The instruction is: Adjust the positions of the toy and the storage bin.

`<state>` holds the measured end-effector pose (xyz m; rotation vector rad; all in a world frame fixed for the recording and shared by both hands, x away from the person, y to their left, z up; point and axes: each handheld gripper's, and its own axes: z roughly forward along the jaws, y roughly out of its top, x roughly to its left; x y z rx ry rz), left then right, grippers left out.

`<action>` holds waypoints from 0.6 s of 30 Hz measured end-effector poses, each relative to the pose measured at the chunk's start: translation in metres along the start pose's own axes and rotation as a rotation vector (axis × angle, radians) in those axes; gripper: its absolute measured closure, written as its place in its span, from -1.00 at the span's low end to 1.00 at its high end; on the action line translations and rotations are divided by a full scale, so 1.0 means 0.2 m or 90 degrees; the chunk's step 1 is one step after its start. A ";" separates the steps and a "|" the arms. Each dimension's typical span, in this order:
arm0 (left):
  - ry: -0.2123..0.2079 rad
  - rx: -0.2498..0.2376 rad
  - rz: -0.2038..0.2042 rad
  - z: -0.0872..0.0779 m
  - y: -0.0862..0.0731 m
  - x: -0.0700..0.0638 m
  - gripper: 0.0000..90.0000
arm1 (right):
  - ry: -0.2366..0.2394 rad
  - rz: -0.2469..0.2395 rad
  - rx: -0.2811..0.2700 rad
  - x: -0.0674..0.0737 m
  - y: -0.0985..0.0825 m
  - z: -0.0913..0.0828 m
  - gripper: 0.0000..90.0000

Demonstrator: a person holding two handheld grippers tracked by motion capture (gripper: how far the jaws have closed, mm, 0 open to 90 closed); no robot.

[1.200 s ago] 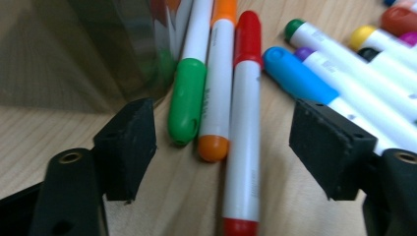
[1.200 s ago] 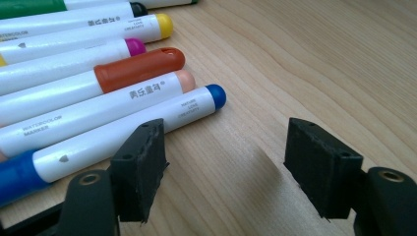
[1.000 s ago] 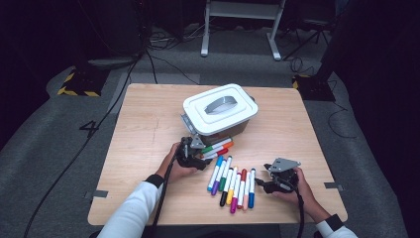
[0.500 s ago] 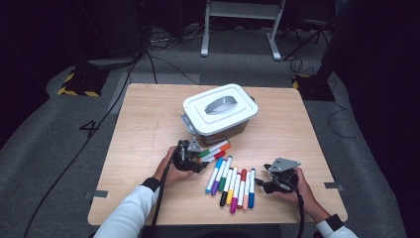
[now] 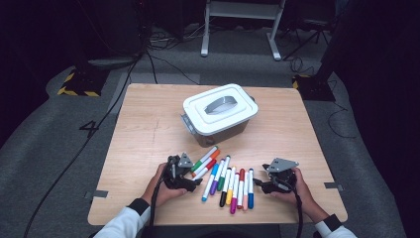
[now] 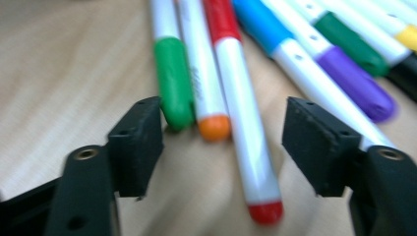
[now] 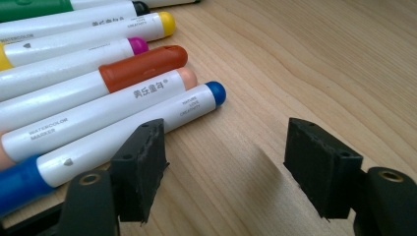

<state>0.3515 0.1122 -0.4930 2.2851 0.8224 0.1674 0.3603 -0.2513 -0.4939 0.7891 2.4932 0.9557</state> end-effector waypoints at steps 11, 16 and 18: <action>-0.043 0.007 0.055 0.01 -0.01 -0.14 -0.32 | -0.001 -0.002 -0.001 0.00 0.01 0.01 -0.30; -0.041 0.004 0.053 0.01 -0.01 -0.14 -0.33 | 0.001 0.000 -0.001 -0.01 0.01 0.02 -0.31; -0.027 -0.010 0.050 -0.01 -0.01 -0.13 -0.42 | -0.001 0.000 0.000 -0.01 0.01 0.01 -0.31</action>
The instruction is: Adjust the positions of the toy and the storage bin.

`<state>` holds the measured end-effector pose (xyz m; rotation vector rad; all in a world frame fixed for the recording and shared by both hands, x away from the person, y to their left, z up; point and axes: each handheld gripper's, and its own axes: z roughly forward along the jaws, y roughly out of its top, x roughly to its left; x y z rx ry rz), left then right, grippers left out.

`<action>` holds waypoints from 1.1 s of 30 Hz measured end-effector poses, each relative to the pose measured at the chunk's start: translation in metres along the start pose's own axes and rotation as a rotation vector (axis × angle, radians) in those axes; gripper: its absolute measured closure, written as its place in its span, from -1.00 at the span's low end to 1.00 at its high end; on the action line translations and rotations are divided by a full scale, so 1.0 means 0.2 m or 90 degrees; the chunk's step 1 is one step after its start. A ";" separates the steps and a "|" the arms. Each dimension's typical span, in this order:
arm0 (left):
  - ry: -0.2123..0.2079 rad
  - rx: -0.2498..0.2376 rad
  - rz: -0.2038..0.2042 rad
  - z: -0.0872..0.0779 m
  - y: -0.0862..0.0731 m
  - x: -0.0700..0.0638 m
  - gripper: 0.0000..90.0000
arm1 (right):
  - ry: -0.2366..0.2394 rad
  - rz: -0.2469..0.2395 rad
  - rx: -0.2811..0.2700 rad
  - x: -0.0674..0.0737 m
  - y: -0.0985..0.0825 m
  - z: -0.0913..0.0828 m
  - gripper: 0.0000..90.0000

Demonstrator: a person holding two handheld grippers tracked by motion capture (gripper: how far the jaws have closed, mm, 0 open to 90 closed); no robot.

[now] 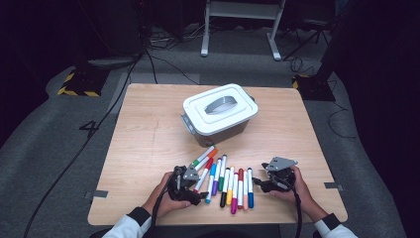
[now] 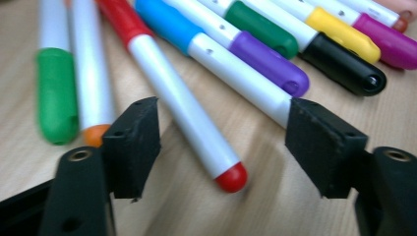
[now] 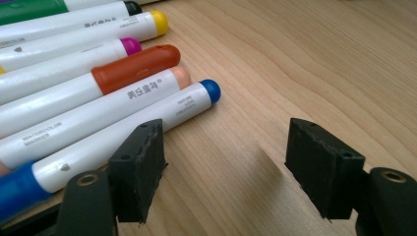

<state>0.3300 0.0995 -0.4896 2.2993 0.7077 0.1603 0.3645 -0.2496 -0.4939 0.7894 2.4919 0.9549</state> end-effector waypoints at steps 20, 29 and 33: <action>0.161 -0.094 -0.065 -0.25 0.00 0.33 -0.63 | -0.011 0.055 -0.093 -0.26 0.11 -0.13 -0.28; 0.172 -0.058 -0.081 -0.16 -0.06 0.45 -0.62 | -0.048 0.064 -0.119 -0.44 0.28 -0.18 -0.23; 0.172 -0.025 -0.071 -0.09 -0.06 0.48 -0.58 | 0.012 0.102 -0.073 -0.42 0.08 -0.21 -0.13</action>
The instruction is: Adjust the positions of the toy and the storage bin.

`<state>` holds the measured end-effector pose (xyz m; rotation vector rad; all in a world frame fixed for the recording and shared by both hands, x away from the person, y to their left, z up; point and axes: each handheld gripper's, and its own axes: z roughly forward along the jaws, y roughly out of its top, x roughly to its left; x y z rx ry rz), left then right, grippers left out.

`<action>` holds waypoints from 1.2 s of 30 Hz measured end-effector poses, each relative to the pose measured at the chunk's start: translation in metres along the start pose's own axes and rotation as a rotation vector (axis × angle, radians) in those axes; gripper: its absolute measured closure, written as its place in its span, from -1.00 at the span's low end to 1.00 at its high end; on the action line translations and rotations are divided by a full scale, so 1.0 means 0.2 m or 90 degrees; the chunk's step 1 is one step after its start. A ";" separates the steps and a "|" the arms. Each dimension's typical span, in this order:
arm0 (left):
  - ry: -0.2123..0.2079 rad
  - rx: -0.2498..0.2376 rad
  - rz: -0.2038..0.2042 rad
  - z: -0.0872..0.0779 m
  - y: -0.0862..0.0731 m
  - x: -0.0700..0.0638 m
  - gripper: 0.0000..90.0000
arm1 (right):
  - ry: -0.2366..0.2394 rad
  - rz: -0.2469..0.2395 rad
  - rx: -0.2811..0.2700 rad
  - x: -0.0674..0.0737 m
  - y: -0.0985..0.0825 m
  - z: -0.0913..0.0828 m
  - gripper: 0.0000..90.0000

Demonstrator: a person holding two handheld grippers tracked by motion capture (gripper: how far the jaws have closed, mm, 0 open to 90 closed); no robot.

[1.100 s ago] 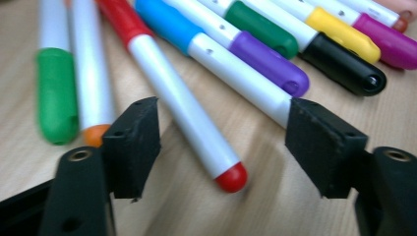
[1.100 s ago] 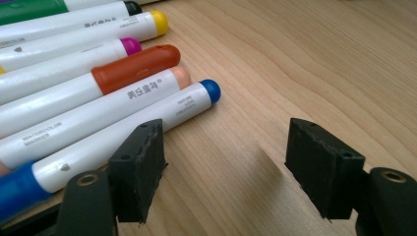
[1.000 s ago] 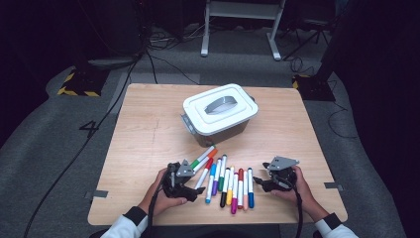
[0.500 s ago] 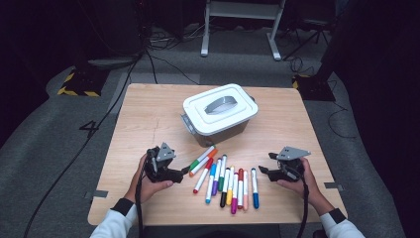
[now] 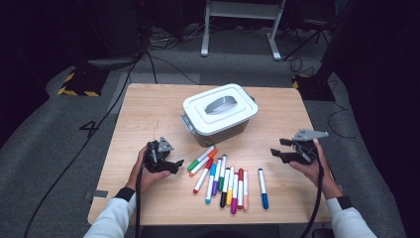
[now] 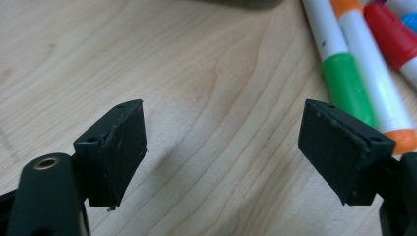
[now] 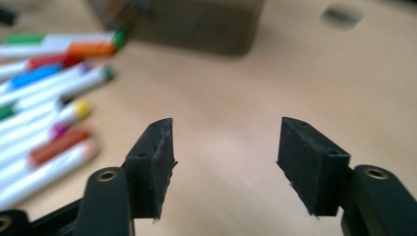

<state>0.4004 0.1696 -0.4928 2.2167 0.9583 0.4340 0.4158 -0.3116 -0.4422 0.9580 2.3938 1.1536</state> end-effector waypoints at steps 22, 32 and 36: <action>-0.059 0.006 0.054 0.16 0.12 -0.11 -0.51 | 0.120 -0.096 0.100 0.37 -0.24 0.09 -0.13; -0.107 0.015 0.078 0.12 0.09 -0.24 -0.50 | 0.133 -0.080 0.090 0.38 -0.26 0.00 -0.03; -0.122 0.016 0.088 0.12 0.08 -0.28 -0.51 | 0.158 -0.081 0.107 0.39 -0.28 -0.02 -0.04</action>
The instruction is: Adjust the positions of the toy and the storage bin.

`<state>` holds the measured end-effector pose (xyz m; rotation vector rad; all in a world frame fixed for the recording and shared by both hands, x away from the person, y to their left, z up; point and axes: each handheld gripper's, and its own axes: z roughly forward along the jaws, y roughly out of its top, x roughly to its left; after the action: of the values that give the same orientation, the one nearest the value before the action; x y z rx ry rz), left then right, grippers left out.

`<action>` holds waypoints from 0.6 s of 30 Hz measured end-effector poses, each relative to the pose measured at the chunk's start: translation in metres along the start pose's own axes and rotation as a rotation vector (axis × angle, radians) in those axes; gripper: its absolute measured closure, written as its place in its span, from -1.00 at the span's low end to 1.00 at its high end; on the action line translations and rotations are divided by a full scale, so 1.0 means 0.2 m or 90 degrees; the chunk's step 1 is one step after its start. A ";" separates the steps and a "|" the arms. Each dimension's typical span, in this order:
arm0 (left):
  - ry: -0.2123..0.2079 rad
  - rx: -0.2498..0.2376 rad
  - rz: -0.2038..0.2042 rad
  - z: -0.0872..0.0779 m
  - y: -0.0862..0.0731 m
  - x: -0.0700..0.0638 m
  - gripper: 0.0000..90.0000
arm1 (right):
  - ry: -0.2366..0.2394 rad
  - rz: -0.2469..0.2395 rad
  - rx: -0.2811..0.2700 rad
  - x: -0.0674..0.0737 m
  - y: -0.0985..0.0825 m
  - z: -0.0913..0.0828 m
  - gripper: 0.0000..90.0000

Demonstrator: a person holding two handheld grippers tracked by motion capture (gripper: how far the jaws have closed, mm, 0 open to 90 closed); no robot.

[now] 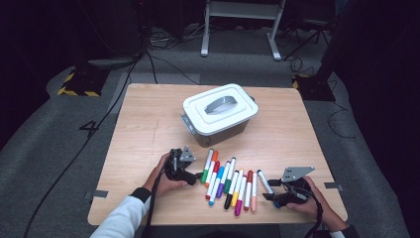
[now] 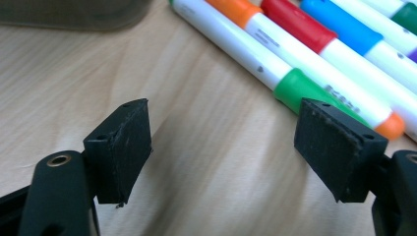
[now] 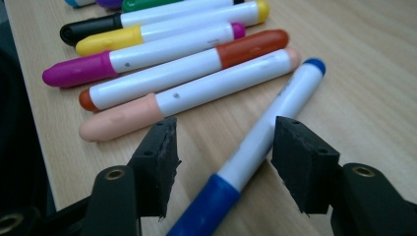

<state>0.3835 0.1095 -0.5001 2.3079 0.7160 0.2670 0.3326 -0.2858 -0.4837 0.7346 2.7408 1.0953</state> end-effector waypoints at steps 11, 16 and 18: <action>-0.017 0.000 0.014 -0.03 -0.04 -0.07 -0.52 | 0.047 0.009 -0.008 0.02 -0.04 -0.05 0.02; -0.023 -0.002 0.015 -0.03 -0.04 -0.07 -0.55 | 0.087 -0.008 -0.017 0.03 -0.01 -0.02 0.19; -0.021 -0.002 0.014 -0.03 -0.04 -0.08 -0.55 | 0.087 -0.012 -0.019 0.03 0.00 -0.01 0.18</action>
<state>0.3653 0.1091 -0.5012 2.3133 0.6726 0.2391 0.3271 -0.2849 -0.4825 0.6520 2.8303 1.2223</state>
